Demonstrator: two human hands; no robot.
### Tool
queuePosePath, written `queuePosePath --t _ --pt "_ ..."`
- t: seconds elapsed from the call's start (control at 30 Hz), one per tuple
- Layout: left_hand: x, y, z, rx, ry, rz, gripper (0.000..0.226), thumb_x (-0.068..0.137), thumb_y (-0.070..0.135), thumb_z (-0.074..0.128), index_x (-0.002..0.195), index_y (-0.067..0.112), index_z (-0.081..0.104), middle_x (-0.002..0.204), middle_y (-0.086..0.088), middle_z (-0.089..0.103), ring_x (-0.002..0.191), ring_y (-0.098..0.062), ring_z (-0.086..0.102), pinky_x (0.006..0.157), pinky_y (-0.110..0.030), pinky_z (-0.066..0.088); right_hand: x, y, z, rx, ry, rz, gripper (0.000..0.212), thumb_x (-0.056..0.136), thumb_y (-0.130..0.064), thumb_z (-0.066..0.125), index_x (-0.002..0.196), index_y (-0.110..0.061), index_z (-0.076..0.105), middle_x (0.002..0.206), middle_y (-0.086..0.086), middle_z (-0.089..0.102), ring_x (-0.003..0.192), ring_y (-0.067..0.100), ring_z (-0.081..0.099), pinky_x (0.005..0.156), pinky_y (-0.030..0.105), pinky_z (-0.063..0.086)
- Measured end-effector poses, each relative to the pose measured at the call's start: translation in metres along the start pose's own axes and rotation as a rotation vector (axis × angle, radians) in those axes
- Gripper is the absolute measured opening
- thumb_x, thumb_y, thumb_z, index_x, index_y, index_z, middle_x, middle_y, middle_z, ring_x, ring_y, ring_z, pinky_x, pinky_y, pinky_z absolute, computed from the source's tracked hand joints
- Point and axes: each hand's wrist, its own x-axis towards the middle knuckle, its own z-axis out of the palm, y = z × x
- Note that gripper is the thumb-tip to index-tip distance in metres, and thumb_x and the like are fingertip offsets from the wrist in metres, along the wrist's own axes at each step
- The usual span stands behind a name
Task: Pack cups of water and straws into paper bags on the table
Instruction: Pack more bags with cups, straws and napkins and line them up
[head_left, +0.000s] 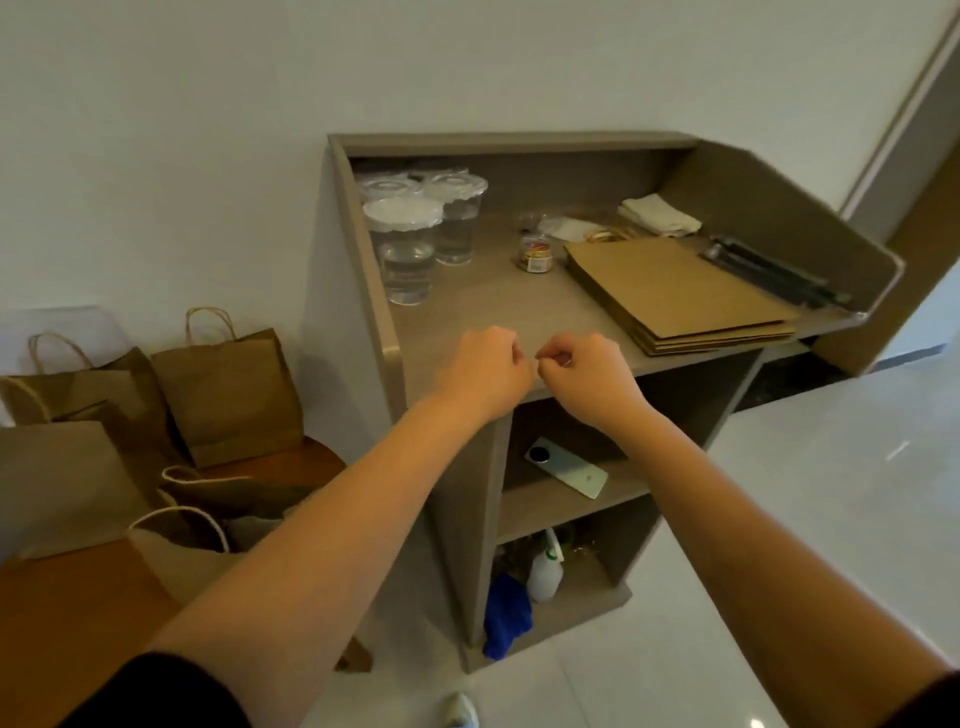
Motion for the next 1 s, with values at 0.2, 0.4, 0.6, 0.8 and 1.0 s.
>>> queuePosePath --t 0.2,0.4,0.6,0.8,1.0 --pt "0.1 0.017 0.022 0.072 0.105 -0.141 0.02 0.092 0.017 0.044 0.096 0.016 0.063 0.099 -0.007 0.064 0.091 -0.026 0.058 0.073 -0.036 0.047 0.087 0.03 -0.025 -0.031 0.04 0.037 0.012 0.091 -0.021 0.055 0.097 -0.022 0.064 0.079 -0.012 0.056 0.076 0.003 0.054 0.063 0.02 0.041" --pt "0.181 0.007 0.042 0.094 0.116 -0.223 0.021 0.096 0.018 0.043 0.105 0.016 0.062 0.109 -0.012 0.064 0.102 -0.032 0.058 0.079 -0.038 0.044 0.183 0.045 -0.025 -0.092 0.037 0.047 0.012 0.088 -0.017 0.056 0.085 -0.015 0.067 0.085 0.003 0.065 0.085 0.021 0.06 0.076 0.035 0.05" --pt "0.238 -0.007 0.057 0.057 0.171 -0.193 0.031 0.095 0.026 0.048 0.124 0.017 0.055 0.121 -0.013 0.058 0.112 -0.033 0.053 0.088 -0.042 0.046 0.258 0.065 -0.014 -0.08 0.035 0.028 0.016 0.089 -0.015 0.057 0.093 -0.009 0.071 0.093 0.011 0.069 0.088 0.024 0.061 0.076 0.033 0.047" --pt "0.269 -0.014 0.069 0.077 0.165 -0.281 0.061 0.086 0.028 0.06 0.14 0.016 0.036 0.134 -0.013 0.048 0.123 -0.032 0.044 0.095 -0.041 0.04 0.3 0.077 0.0 -0.219 0.015 0.012 0.022 0.089 -0.022 0.057 0.103 -0.01 0.071 0.113 0.019 0.056 0.112 0.033 0.044 0.093 0.033 0.033" --pt "0.288 -0.015 0.076 0.053 0.153 -0.291 0.076 0.082 0.037 0.063 0.145 0.012 0.028 0.139 -0.014 0.046 0.126 -0.033 0.042 0.094 -0.039 0.04 0.32 0.084 0.004 -0.325 -0.106 0.072 0.027 0.087 -0.022 0.055 0.107 -0.007 0.067 0.114 0.017 0.058 0.113 0.033 0.046 0.09 0.032 0.036"
